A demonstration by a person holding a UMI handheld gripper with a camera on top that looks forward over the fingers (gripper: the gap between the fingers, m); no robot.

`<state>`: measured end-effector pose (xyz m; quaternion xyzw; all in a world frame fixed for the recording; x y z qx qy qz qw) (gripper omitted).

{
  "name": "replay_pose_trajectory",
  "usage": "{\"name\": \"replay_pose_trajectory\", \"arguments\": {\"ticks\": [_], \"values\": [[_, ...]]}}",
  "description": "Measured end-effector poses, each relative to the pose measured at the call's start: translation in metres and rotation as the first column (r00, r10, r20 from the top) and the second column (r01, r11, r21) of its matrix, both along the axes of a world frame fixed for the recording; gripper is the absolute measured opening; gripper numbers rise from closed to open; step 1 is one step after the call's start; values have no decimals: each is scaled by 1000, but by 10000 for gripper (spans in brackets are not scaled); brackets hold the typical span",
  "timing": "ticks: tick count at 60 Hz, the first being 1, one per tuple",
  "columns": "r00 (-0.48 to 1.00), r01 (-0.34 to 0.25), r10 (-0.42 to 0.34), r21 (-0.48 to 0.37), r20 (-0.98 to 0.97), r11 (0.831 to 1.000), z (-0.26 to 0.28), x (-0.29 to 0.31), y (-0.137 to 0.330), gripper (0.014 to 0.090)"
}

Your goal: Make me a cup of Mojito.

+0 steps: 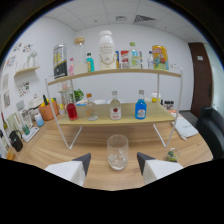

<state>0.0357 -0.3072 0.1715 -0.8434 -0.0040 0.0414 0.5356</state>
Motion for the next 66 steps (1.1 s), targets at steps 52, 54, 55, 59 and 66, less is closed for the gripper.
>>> {"name": "replay_pose_trajectory", "arguments": {"ticks": [52,54,55,59,66], "values": [[998,42,-41,-26,55,999,8,2,200,363],[998,39,-38,-23,55,999,8,2,200,359],[998,36,-35,-21,54,999,8,1,200,358],[998,25,-24,-17,53,1000,9,1,199,354],[997,5,-4,-13,76,1000,12,3,194,347]]}}
